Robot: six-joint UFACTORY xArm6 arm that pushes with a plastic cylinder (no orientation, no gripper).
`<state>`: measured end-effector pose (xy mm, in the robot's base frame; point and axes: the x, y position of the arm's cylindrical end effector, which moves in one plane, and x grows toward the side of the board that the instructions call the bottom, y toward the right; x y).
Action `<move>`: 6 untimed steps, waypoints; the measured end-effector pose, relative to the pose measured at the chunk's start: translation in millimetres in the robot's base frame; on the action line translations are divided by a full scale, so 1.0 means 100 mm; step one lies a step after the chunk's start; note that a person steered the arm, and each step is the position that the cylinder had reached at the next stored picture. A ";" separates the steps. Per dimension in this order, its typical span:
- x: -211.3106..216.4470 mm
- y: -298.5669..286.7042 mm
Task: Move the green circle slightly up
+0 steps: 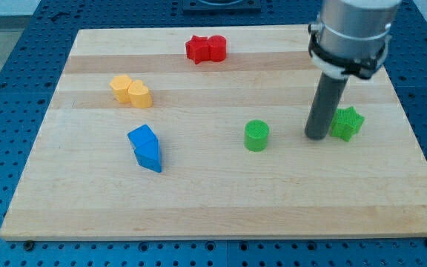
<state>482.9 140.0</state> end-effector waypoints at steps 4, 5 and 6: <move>0.19 -1.05; 0.18 -1.12; -0.01 -1.16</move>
